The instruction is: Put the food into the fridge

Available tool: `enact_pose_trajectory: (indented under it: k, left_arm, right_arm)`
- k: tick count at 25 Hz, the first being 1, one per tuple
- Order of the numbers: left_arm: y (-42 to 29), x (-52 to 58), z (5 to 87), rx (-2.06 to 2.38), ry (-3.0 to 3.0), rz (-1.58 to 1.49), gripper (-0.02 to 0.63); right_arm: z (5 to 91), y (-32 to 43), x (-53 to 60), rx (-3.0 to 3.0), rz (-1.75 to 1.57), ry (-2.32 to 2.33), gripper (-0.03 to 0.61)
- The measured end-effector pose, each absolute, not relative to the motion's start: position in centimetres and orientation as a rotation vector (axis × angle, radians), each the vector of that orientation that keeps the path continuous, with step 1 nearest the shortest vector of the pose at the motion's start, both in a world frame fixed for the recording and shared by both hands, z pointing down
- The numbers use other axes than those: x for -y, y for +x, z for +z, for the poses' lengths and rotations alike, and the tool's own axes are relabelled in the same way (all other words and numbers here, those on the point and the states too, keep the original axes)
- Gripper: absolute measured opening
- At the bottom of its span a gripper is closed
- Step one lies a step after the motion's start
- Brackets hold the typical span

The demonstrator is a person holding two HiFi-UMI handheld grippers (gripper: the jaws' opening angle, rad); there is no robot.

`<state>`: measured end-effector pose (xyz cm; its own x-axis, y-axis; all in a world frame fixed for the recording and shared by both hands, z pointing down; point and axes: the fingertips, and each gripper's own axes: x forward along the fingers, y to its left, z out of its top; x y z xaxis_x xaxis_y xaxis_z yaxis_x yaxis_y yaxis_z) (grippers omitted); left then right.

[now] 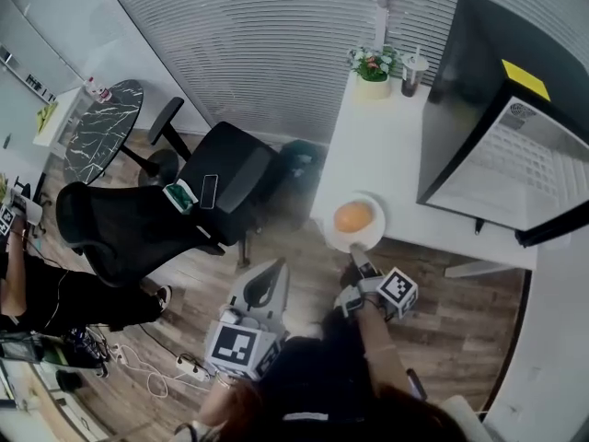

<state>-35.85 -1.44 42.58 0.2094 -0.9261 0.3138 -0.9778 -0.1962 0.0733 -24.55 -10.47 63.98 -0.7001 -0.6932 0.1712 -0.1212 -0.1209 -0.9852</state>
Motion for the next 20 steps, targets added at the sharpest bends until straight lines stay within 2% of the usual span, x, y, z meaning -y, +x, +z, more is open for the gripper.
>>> enact_pose_trajectory:
  k: [20]
  left_arm:
    - [-37.6, -4.1, 41.8, 1.676, 2.388, 0.194, 0.012]
  right_arm:
    - [59.2, -24.5, 3.9, -1.783, -1.753, -0.991, 0.014]
